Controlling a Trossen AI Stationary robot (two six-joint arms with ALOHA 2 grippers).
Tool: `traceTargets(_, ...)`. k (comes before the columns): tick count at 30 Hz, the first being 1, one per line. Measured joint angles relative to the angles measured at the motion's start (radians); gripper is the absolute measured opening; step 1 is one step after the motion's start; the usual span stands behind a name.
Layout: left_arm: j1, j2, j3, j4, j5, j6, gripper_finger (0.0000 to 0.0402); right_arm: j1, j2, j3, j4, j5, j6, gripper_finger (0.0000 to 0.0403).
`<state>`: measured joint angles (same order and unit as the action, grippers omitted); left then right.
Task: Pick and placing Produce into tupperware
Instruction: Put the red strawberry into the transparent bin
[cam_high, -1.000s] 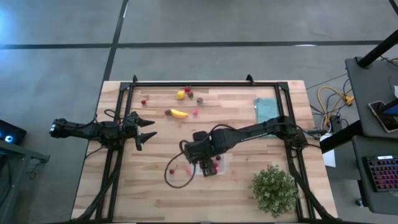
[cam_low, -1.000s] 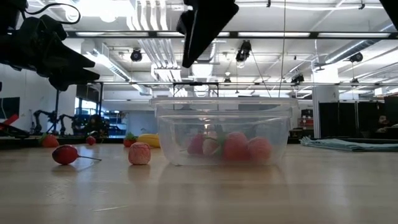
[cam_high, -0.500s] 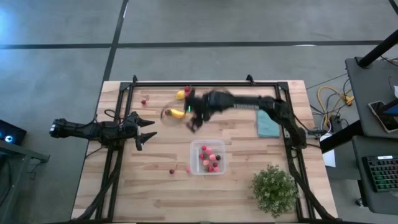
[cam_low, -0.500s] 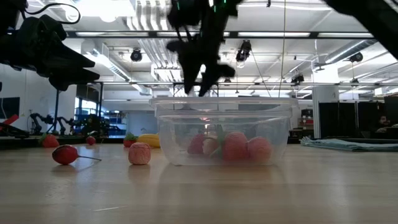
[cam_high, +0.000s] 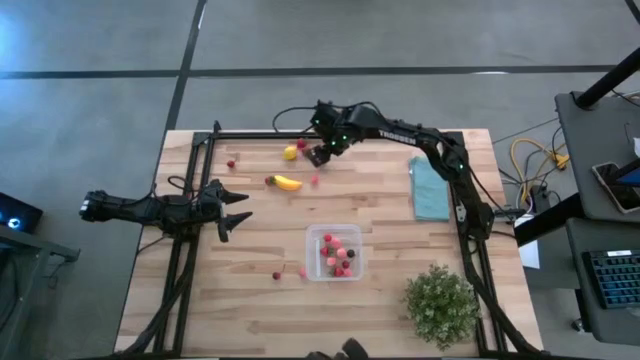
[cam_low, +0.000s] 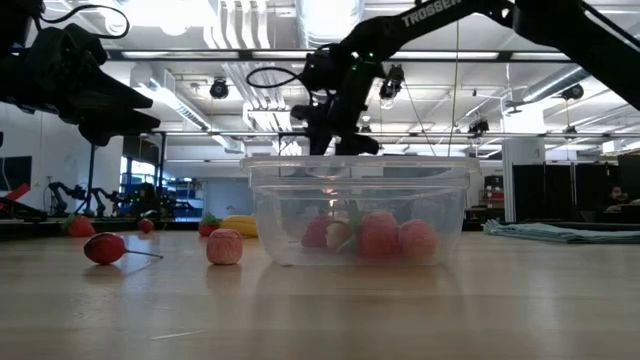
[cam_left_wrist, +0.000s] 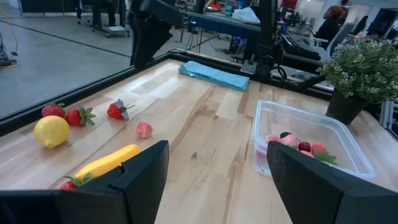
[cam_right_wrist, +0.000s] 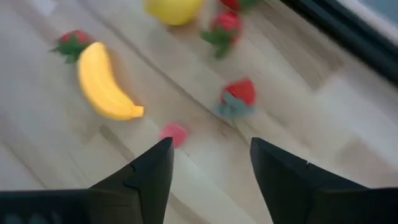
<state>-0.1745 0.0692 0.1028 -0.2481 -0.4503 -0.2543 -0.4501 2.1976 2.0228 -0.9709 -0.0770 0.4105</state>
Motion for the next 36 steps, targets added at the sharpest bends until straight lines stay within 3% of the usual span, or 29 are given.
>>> traceTargets(4,0.000,0.000,0.000,0.000,0.000,0.000,0.0258,0.002,0.026,-0.001,0.051,0.018,-0.110,0.0230)
traceTargets(13,0.000,0.000,0.000,0.000,0.000,0.000,0.0258,-0.006,0.146,0.064,0.032,0.036,-0.050,0.0276)
traceTargets(24,0.000,0.001,0.000,0.000,0.000,0.000,0.0258,-0.007,0.245,0.180,-0.017,0.097,0.026,0.0262)
traceTargets(36,0.000,0.002,0.000,0.000,0.000,0.000,0.0258,-0.009,0.280,0.182,-0.049,0.105,0.068,0.0258)
